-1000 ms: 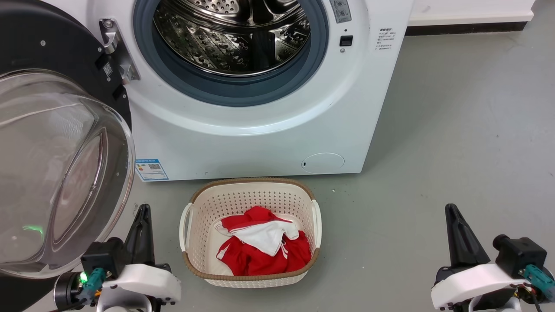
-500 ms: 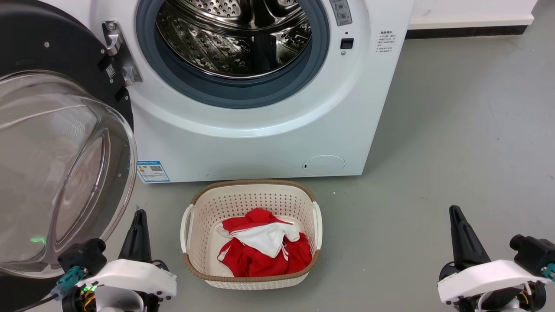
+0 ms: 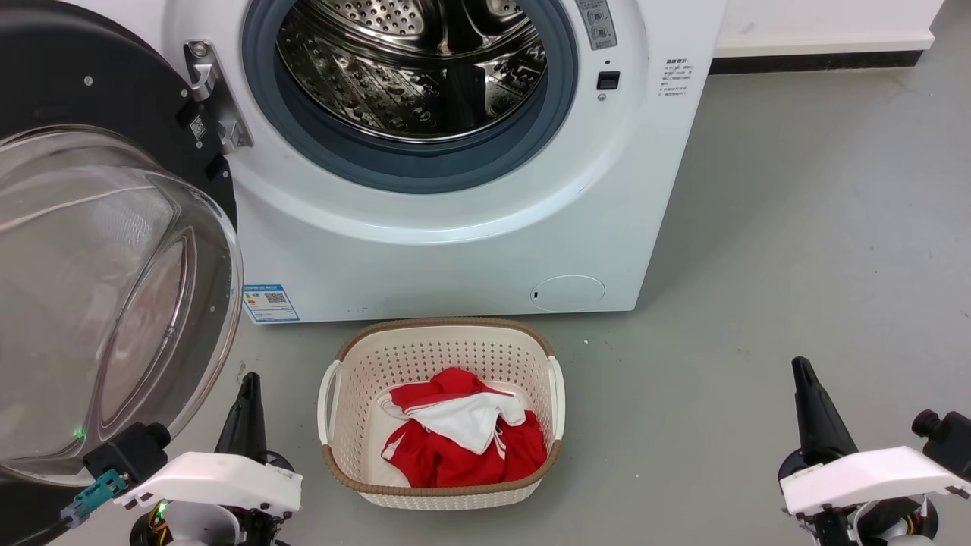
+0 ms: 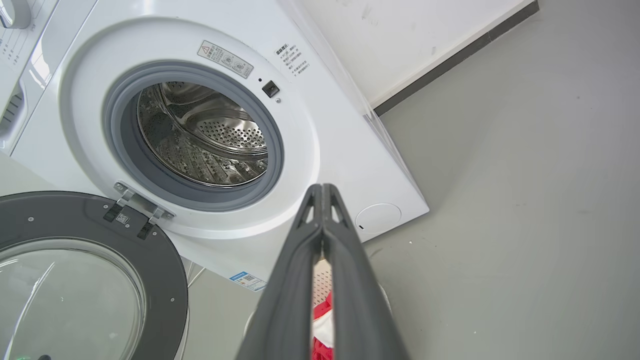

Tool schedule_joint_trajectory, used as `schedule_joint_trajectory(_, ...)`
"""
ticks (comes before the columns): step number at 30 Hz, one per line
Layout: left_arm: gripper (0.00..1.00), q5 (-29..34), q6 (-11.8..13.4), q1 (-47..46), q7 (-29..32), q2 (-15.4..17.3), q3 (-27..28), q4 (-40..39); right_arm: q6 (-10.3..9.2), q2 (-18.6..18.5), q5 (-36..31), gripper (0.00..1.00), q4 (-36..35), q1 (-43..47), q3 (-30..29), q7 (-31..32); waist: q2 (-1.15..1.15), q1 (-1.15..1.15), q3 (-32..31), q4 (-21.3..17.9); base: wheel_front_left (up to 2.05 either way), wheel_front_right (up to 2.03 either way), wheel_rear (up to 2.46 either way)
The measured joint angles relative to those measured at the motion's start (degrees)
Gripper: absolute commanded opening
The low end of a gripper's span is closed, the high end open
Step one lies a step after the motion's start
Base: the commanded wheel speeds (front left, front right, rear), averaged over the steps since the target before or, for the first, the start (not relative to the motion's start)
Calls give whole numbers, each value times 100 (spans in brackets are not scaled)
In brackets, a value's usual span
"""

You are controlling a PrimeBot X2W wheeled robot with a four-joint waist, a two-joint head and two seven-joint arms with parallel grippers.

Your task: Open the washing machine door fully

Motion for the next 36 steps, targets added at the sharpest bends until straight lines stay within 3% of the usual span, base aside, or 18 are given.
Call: schedule_joint_trajectory(36,0,-2353,-392,-105,635,-267,381,88,0,-23,2585,0,188,-172,-133,490,0,0,-119,41,0,0,0)
